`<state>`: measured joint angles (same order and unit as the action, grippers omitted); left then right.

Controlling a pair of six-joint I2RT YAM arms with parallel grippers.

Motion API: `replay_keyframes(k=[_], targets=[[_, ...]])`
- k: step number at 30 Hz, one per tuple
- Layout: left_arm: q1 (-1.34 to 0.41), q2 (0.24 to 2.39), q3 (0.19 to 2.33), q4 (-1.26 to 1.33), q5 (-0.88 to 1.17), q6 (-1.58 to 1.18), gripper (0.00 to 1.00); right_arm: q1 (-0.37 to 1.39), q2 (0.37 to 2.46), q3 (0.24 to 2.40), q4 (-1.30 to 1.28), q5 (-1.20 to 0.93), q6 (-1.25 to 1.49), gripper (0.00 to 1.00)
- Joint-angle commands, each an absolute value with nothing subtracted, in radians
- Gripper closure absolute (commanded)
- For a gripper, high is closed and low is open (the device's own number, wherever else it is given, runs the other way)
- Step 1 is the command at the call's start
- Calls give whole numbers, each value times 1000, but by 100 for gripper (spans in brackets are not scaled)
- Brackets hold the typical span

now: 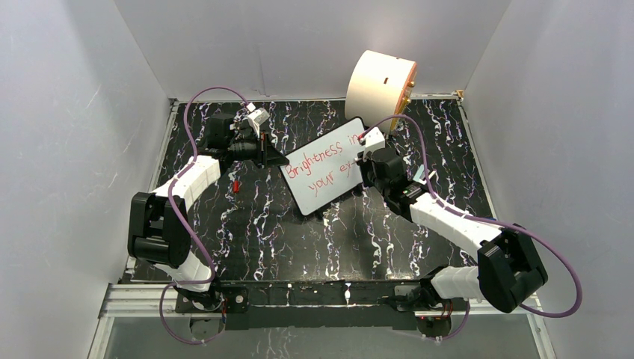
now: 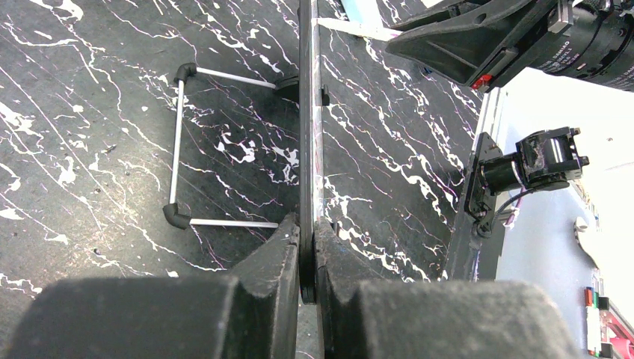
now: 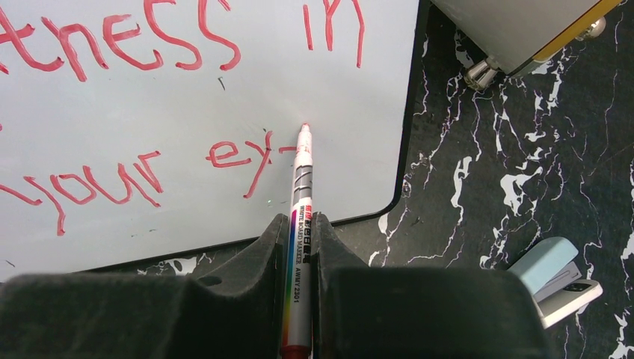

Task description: Write a sentence on the whiteboard

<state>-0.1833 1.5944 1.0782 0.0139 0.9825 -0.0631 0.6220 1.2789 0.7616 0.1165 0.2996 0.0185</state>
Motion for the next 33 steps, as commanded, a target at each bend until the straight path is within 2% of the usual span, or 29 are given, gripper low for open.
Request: replay_keyframes(k=[1,33], targets=[[-218,1643,1054,-90,907,-5,100,618,1278,810,188,264,9,100],[-218,1648,1058,-91,905,-5,100,618,1254,750,76,192,34,100]])
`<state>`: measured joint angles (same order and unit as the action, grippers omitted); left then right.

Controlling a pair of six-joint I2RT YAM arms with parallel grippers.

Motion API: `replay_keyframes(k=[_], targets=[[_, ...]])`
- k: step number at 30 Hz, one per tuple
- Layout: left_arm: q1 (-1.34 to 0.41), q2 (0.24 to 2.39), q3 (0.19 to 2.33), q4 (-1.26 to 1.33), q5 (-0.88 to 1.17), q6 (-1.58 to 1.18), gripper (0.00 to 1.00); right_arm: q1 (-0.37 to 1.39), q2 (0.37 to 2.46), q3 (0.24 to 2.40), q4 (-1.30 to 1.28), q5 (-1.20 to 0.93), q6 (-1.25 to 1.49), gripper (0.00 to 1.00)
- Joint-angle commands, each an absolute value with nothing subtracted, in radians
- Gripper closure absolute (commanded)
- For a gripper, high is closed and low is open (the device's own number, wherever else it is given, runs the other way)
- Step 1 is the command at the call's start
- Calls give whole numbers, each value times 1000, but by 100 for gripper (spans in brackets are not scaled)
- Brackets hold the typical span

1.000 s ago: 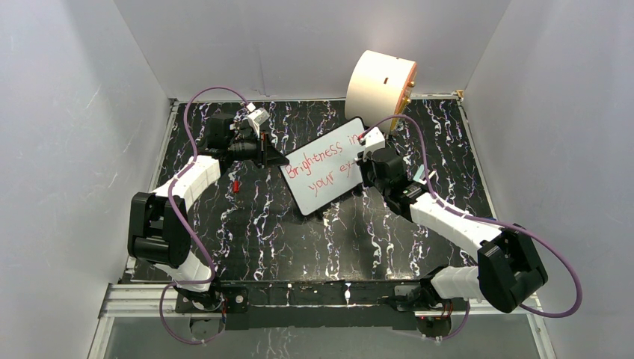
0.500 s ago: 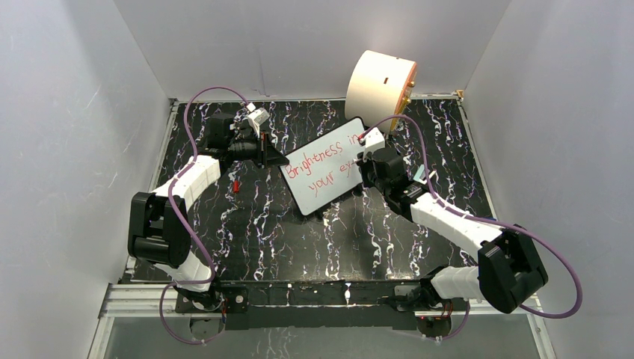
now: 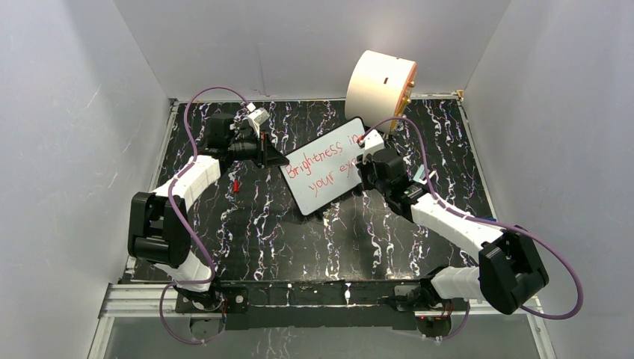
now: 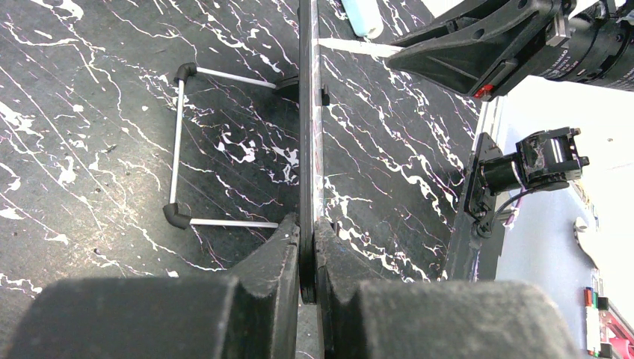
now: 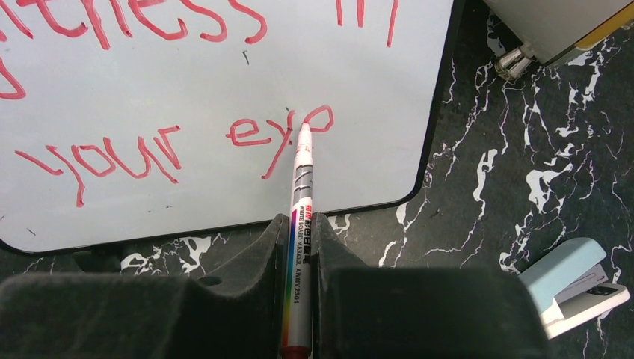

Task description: Write a sentence on the whiteboard

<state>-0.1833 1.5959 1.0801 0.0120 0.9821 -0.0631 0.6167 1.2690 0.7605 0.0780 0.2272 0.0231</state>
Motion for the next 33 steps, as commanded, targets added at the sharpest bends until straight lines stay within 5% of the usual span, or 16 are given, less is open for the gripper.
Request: replay_keyframes(k=[1,33], targets=[[-218,1647,1057,-91,905,-5,100,618,1254,748,73,194,33,100],[-217,1646,1059,-98,900,-5,100,608,1209,718,144,329,47,100]])
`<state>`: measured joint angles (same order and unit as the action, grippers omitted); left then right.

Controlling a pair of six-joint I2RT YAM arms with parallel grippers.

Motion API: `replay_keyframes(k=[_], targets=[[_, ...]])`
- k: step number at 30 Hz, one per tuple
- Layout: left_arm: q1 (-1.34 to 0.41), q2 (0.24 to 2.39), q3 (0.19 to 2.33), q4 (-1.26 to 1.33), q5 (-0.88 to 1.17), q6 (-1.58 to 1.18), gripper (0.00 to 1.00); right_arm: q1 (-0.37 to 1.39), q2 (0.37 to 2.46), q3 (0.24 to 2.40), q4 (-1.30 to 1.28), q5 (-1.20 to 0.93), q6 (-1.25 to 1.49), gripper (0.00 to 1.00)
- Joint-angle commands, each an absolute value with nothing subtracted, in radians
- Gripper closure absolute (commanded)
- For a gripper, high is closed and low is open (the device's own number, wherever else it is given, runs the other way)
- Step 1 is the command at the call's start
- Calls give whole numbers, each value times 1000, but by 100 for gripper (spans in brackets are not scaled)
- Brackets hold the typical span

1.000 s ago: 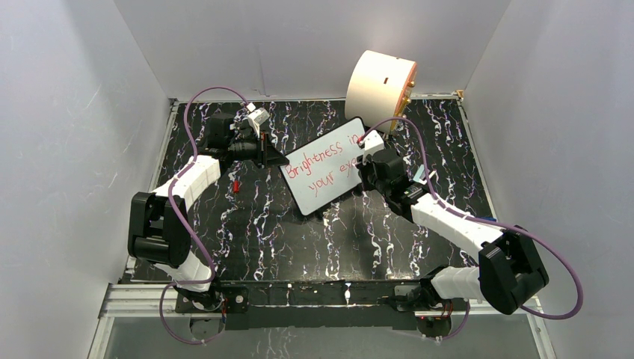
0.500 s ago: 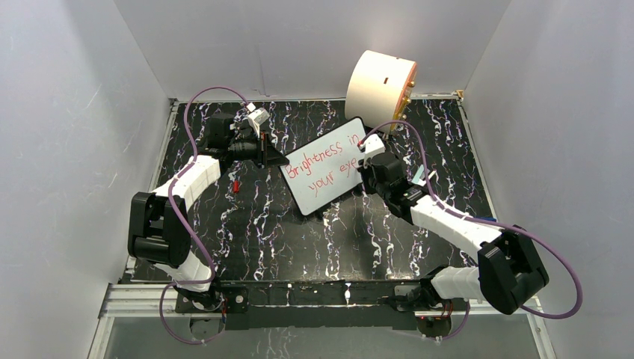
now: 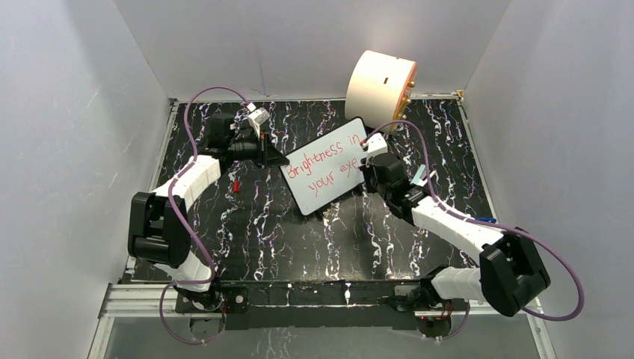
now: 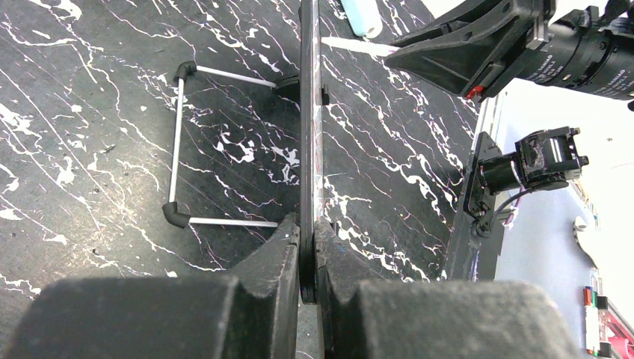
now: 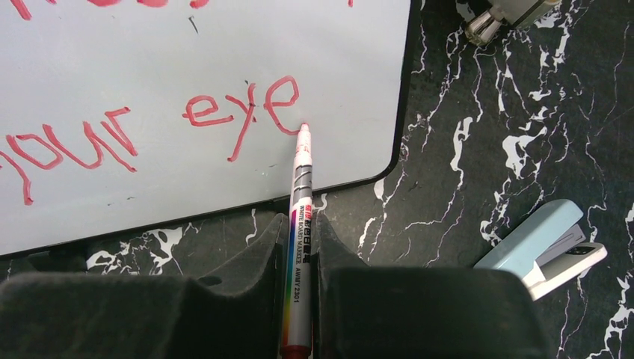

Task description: Write a sentence on the whiteboard

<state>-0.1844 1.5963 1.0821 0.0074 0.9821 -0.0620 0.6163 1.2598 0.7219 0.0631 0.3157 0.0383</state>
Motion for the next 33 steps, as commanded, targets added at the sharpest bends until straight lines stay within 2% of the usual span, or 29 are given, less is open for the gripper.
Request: replay_keyframes(k=[1,33], targets=[[-217,1645,1058,-97,900,-4,100,607,1203,718,149,326,46,100],[-217,1646,1059,-97,900,-5,100,554,1262,762,223,256,34,100]])
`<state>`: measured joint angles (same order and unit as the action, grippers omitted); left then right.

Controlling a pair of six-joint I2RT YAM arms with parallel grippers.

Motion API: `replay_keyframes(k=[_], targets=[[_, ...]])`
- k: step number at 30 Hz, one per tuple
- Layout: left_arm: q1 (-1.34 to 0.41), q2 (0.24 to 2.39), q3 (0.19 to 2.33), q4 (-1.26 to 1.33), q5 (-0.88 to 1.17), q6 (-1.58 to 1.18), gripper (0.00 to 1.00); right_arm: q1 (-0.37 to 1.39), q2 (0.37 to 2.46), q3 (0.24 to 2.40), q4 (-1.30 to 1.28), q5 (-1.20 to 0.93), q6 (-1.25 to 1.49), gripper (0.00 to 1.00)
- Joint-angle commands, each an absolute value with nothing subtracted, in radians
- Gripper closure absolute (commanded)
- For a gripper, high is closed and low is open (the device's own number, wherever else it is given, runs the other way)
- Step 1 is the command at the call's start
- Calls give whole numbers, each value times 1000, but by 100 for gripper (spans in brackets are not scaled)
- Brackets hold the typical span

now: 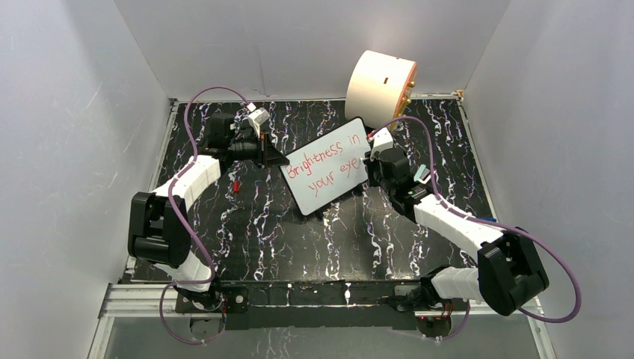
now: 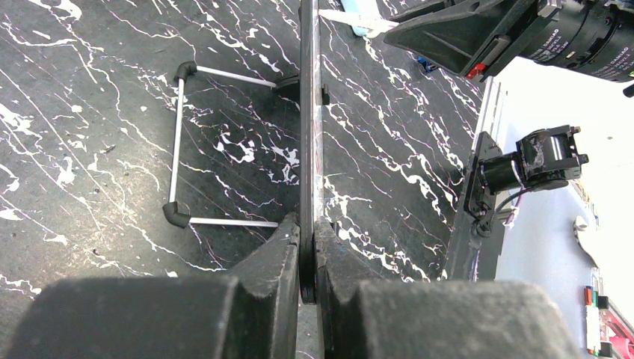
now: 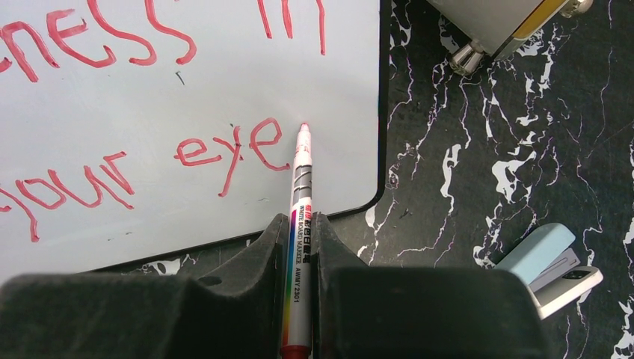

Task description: Write a sentence on the whiteboard

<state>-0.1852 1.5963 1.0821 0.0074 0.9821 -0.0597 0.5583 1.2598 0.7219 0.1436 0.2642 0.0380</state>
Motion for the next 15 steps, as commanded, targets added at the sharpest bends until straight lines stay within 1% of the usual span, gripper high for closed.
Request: replay_keyframes(k=[1,15], targets=[[-218,1646,1059,-97,900,-5,100,554,1262,764,224,251,32,100],[-218,1646,1059,-99,900,-5,100,553,1249,763,185,190,31,100]])
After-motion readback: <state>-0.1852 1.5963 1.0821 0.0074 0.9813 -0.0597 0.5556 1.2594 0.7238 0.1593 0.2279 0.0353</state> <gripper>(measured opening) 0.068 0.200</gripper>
